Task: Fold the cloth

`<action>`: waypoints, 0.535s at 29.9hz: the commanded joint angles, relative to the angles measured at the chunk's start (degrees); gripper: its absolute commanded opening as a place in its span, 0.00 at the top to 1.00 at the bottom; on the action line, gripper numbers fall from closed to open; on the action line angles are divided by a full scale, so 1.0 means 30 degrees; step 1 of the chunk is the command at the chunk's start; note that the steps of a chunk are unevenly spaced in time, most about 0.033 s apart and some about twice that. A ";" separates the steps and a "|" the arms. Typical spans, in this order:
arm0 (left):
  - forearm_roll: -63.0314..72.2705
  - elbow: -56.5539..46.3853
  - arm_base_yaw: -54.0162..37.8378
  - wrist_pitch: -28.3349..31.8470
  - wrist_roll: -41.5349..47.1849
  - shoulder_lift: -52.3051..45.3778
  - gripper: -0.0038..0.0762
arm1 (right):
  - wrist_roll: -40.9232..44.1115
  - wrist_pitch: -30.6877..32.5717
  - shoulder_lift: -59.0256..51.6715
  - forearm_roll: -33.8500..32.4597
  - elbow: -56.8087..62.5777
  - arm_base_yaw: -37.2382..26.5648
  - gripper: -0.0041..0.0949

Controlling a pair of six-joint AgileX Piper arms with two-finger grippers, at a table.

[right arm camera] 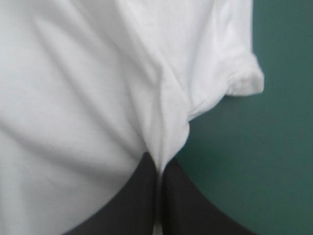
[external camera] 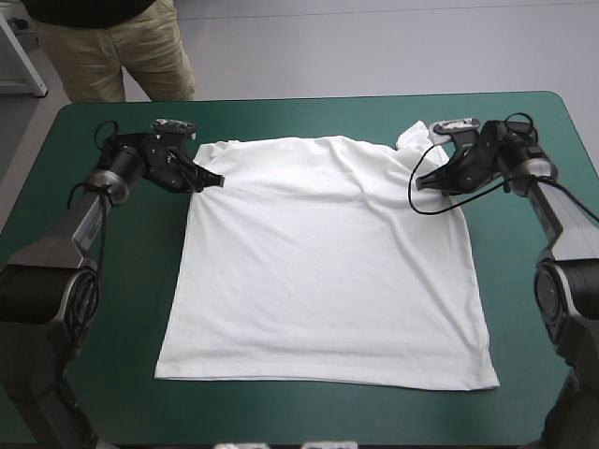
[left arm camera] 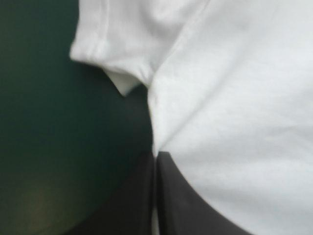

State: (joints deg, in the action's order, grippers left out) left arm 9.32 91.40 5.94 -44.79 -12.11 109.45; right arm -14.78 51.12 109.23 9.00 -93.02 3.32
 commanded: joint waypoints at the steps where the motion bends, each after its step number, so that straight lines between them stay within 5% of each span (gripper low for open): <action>1: 0.0567 0.0968 -0.0462 0.0547 0.0221 -0.2530 0.96 | -0.0568 -0.0917 -0.3207 0.0505 -0.0553 0.0009 0.97; 16: 0.0336 0.3580 -0.0902 0.0546 -0.0087 -0.8951 0.96 | -0.1292 -0.2012 -1.0274 0.0861 -0.3029 0.0009 0.98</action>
State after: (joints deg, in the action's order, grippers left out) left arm 9.87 98.16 3.31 -46.54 -12.20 88.51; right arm -17.56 48.91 83.54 10.92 -97.81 3.32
